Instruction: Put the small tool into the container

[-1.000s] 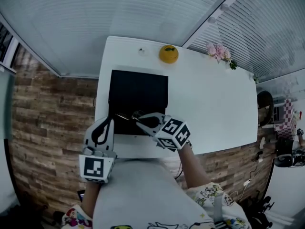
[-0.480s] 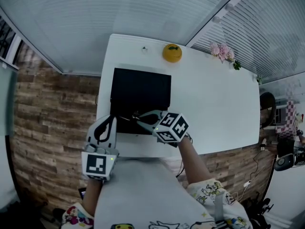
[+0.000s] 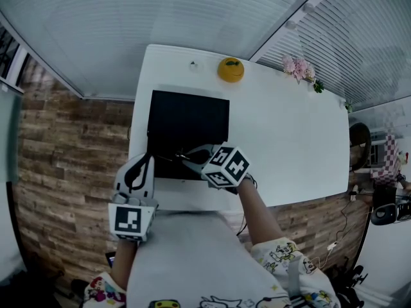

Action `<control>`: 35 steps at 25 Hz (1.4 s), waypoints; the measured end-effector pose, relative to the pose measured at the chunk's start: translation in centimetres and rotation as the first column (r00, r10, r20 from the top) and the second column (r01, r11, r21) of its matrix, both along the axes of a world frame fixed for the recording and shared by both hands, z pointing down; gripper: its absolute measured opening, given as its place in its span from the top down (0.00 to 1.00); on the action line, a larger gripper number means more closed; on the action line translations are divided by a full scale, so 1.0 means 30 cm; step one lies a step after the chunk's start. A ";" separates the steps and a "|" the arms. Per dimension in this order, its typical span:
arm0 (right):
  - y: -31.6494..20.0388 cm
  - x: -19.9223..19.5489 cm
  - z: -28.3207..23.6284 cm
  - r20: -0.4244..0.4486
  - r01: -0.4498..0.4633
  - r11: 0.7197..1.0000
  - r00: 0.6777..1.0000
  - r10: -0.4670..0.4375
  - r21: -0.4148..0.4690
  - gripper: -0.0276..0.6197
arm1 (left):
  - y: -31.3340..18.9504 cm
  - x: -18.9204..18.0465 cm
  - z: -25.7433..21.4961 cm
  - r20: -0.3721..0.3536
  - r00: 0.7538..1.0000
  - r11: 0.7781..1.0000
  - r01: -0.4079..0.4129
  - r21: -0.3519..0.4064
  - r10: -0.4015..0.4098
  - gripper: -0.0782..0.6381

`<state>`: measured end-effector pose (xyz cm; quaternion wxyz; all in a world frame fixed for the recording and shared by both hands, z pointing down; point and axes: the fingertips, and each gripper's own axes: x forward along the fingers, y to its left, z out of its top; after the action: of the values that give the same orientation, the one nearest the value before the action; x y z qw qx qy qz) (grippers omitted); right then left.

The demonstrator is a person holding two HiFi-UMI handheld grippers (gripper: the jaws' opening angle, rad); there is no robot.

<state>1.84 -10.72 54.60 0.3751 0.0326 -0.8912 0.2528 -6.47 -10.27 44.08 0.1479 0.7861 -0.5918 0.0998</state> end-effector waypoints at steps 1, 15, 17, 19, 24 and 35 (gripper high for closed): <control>-0.004 0.001 0.002 -0.005 0.000 1.000 1.000 0.000 0.002 0.95 | -0.001 -0.001 0.001 0.000 1.000 1.000 0.001 0.001 -0.001 0.87; -0.025 -0.001 0.036 -0.061 -0.006 0.999 0.998 0.008 0.048 0.92 | -0.003 -0.015 0.008 0.007 1.000 1.000 -0.011 -0.005 0.011 0.87; -0.025 -0.001 0.040 -0.073 -0.002 0.998 0.997 0.006 0.059 0.91 | -0.002 -0.018 0.008 0.008 1.000 1.000 -0.012 -0.005 0.012 0.87; -0.024 -0.003 0.045 -0.087 0.006 0.997 0.996 0.000 0.073 0.90 | -0.002 -0.022 0.006 0.004 1.000 1.000 -0.012 -0.003 0.012 0.87; -0.023 -0.010 0.055 -0.101 0.008 0.996 0.995 0.001 0.086 0.79 | -0.001 -0.034 -0.002 0.004 1.000 1.000 -0.013 0.002 0.013 0.87; -0.046 -0.007 0.013 -0.043 -0.035 0.989 0.998 0.042 0.147 0.73 | 0.018 -0.048 -0.003 0.011 1.000 1.000 -0.015 0.008 0.015 0.87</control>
<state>1.63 -12.10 54.98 0.3873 0.0829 -0.8976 0.1933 -7.91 -9.71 43.99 0.1406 0.7904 -0.5873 0.1028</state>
